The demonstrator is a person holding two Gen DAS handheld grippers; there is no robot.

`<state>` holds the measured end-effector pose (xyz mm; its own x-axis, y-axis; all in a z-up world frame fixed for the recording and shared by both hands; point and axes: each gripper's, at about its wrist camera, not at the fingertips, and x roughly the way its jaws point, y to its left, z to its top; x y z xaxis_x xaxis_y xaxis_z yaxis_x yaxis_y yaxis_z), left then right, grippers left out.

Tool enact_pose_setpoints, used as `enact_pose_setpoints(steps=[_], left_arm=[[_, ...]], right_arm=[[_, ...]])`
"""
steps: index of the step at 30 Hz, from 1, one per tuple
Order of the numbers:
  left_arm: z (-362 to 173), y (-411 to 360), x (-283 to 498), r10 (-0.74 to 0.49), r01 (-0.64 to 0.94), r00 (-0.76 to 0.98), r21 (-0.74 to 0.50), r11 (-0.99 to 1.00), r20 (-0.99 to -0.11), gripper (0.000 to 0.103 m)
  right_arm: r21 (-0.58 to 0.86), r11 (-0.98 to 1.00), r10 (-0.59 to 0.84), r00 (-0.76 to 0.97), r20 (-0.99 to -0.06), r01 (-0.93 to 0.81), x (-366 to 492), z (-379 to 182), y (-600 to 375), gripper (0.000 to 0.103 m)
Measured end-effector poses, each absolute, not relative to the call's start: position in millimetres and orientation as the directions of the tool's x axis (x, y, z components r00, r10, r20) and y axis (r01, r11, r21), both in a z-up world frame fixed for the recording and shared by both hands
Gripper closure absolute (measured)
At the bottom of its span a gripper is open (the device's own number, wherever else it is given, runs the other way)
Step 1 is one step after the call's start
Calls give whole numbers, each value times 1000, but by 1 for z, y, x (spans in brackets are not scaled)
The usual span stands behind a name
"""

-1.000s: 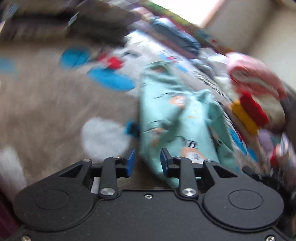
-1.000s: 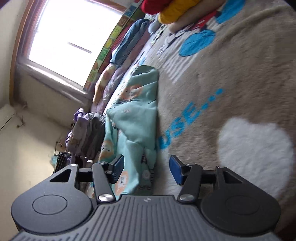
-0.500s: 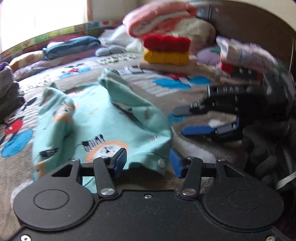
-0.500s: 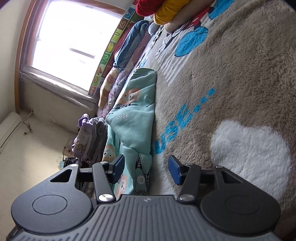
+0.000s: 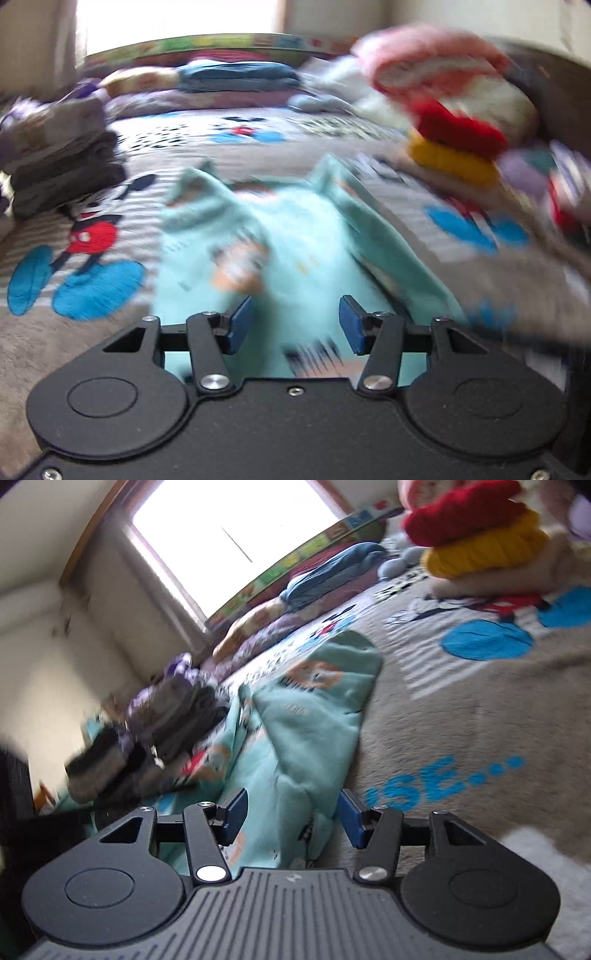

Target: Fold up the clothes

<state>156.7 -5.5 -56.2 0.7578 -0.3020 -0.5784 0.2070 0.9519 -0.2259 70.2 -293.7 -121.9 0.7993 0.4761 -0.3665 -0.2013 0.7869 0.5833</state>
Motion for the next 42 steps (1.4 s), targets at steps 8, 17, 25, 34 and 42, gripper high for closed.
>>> enact_pose_setpoints(steps=[8,17,25,34,42], left_arm=[[-64,57,240,-319,-3,723,-464,886,-612,53],[-111,91,303,-372,-93,688,-584,806,-623,53],[-112,99,326,-420,-72,691,-633,771,-589,98],[-55,97,283,-301,27,799,-468,883,-521,102],[-6,146,231,-148,-13,896,-357,934,-419,102]], right_arm=[[568,799,473,787,-396,-195,85,-141,-288,40],[617,750,518,791,-325,-238,88,-149,-291,29],[662,701,550,792,-266,-265,89,-155,-297,29],[677,684,558,792,-247,-271,87,-156,-298,29],[683,677,561,793,-239,-274,85,-156,-299,29]])
